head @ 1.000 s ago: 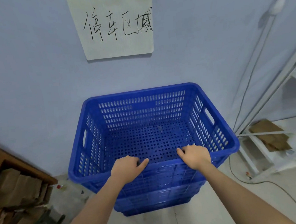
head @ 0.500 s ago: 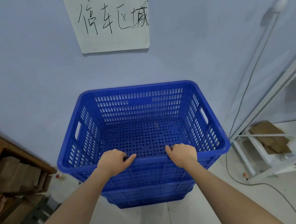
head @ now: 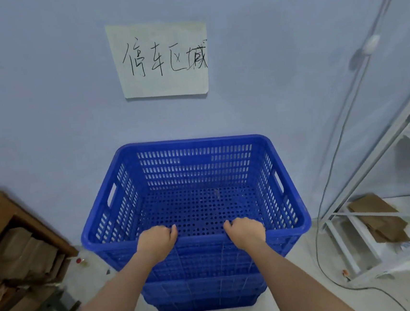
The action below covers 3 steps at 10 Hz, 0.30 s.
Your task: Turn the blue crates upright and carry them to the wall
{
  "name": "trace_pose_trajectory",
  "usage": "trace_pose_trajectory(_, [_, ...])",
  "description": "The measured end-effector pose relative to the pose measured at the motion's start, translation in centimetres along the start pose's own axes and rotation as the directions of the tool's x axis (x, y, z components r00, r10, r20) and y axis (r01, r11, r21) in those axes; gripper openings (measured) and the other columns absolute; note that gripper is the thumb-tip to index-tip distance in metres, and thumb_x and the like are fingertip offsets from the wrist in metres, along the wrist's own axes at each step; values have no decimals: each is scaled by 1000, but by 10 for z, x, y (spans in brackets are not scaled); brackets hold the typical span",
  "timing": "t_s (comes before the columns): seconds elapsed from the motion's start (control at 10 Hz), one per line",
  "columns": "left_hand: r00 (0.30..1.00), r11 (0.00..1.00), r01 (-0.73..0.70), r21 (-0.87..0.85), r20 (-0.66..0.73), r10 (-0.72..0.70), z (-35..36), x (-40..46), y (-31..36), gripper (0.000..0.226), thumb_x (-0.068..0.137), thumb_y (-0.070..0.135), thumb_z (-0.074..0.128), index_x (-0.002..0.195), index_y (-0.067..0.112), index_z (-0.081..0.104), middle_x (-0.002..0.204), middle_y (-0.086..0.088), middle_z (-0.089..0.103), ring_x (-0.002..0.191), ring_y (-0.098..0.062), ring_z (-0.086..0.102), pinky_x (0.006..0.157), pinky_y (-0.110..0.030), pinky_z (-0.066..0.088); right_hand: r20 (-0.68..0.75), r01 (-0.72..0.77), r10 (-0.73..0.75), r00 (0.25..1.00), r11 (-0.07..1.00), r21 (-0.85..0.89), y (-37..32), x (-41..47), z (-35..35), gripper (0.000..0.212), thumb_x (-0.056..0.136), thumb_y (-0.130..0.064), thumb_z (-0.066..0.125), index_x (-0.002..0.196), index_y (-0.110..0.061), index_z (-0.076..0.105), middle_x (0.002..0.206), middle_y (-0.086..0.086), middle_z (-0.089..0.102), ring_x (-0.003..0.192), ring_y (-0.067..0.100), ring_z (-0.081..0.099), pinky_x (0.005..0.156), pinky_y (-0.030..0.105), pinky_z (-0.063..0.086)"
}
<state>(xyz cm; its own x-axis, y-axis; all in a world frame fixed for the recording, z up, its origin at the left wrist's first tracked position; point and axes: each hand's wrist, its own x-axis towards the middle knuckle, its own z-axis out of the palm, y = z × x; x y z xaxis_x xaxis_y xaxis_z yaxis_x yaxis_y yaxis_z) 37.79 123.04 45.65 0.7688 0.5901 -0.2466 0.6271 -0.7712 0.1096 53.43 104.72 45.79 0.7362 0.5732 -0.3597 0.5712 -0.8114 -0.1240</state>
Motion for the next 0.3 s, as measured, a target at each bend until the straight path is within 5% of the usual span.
trace_pose_trajectory(0.1, [998,989,55,-136,41,-49,-5,-9,6,42,105,30,23,79,11,50,61,0,32,52,-17,29,72,-37,43,103,-10,-8,995,986,167,-3,-3,-9,24,99,-18,38,75,-17,37,63,5,32,51,20,28,52,36,39])
trace_pose_trajectory(0.2, [993,985,55,-162,110,-37,-26,-8,4,38,102,38,29,69,20,37,63,0,37,54,-15,33,63,-31,36,65,92,-119,991,941,325,-12,-9,-36,37,98,-24,42,63,-18,34,59,2,34,48,17,25,57,31,30])
trace_pose_trajectory(0.3, [997,977,56,-208,57,-45,-63,-2,-5,32,100,40,33,80,19,44,70,2,45,61,-15,42,64,-30,38,-150,245,-196,969,846,474,-28,-22,-81,28,97,-21,42,70,-15,46,66,5,48,52,18,35,54,30,35])
